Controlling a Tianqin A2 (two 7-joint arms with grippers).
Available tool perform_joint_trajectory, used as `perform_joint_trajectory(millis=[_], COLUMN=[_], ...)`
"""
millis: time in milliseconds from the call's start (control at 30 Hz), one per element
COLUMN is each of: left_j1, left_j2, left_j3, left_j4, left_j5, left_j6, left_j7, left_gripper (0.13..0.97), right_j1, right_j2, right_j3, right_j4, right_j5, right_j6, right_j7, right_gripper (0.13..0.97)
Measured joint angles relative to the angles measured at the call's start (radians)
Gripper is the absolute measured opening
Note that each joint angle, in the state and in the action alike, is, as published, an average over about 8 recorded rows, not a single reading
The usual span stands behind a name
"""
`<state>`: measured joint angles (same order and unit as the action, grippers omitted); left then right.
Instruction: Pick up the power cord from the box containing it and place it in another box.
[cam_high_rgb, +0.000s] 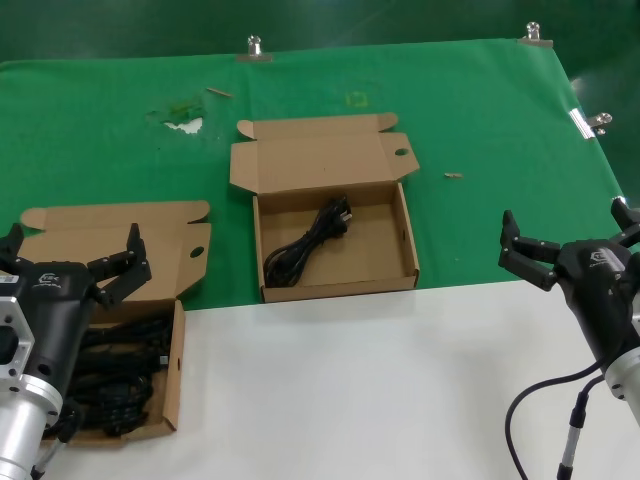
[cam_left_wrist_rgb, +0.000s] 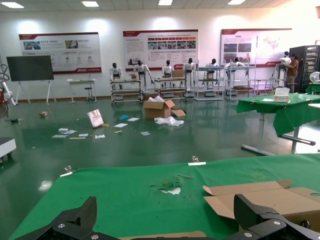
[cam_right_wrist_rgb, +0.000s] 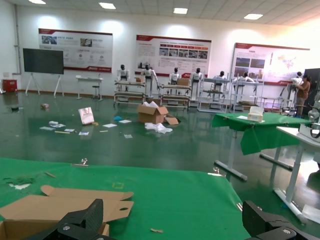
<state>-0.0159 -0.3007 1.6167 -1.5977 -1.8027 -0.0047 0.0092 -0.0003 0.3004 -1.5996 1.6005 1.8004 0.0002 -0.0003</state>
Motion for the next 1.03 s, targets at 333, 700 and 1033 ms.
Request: perform_joint_trajectory(millis=[333,700,1033], left_j1=[0.0,0.0,0.0], left_j2=[0.0,0.0,0.0], left_j3=[0.0,0.0,0.0], left_j4=[0.0,0.0,0.0], left_j5=[0.0,0.0,0.0], left_j6=[0.0,0.0,0.0], left_j7=[0.0,0.0,0.0], left_gripper=[0.966,0.966,0.966], right_j1=[0.0,0.0,0.0], right_j2=[0.0,0.0,0.0], right_j3=[0.0,0.0,0.0], right_j4=[0.0,0.0,0.0], right_j5=[0.0,0.0,0.0], right_j6=[0.0,0.0,0.0], right_j7=[0.0,0.0,0.0], right_gripper=[0.966,0.966,0.966])
